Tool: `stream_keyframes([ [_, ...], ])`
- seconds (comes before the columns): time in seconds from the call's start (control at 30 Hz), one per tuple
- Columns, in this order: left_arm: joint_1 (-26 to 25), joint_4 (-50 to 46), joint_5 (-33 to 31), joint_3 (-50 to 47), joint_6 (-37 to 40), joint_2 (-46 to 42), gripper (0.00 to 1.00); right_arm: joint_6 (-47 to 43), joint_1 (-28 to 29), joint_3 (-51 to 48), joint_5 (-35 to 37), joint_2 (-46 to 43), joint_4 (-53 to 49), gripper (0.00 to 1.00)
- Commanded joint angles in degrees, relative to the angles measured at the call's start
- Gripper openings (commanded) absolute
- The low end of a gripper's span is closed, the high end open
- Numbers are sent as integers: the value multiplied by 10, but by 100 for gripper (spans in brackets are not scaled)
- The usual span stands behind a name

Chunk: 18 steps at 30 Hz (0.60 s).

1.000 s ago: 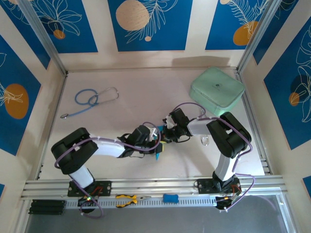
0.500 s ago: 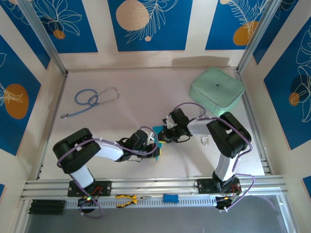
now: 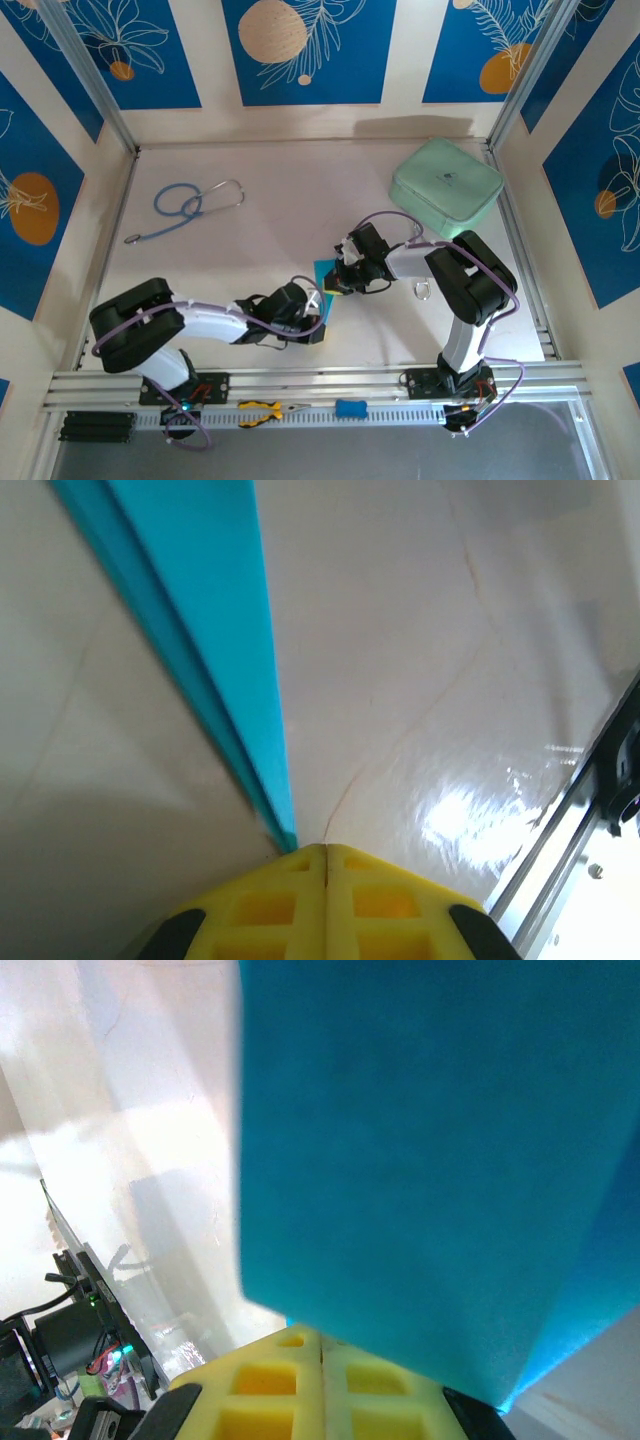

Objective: Fold a paper plane with a square sheet of paper (pick it up from the middle)
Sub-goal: Fold the wing for the fifth time at the center of the table.

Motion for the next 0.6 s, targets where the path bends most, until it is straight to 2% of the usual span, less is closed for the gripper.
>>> stream_keyframes([
  [0.0, -6, -103, -24, -17, 21, -35, 0, 5, 2, -26, 91, 41, -74, 6],
  [0.17, -1, -120, -60, 5, 34, -106, 1, 19, 3, -28, 91, 30, -76, 6],
  [0.23, 11, -105, -55, 15, 35, -110, 1, 30, 4, -32, 93, 20, -76, 6],
  [0.43, 54, 12, -4, 38, 7, -52, 3, 87, 26, -41, 101, 1, -70, 6],
  [0.57, 59, 35, -14, 65, 4, -4, 4, 123, 32, -46, 103, -3, -64, 6],
])
